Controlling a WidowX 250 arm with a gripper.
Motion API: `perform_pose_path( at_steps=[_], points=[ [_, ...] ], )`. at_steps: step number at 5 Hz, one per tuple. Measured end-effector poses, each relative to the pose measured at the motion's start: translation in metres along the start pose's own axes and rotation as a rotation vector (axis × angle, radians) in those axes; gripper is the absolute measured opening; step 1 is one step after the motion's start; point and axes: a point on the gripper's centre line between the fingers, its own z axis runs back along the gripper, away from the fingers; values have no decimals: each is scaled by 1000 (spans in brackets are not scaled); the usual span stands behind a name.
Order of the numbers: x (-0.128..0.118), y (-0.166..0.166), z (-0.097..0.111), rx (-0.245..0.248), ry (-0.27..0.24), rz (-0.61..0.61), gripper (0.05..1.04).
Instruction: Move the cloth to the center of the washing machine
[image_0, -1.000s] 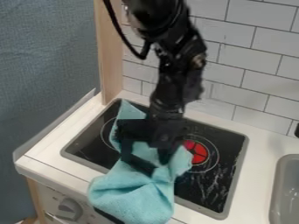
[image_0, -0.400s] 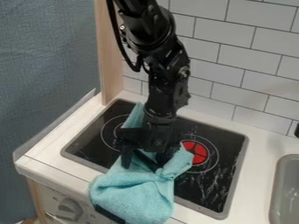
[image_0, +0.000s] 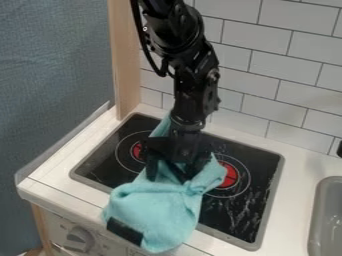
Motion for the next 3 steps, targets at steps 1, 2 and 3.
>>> perform_pose_path(
  at_steps=[1, 2, 3],
  points=[
    [-14, 4, 1, 23, 13, 4, 999],
    [-28, 7, 2, 51, 22, 11, 999],
    [-44, 11, 0, 80, 26, 24, 999]
  ],
)
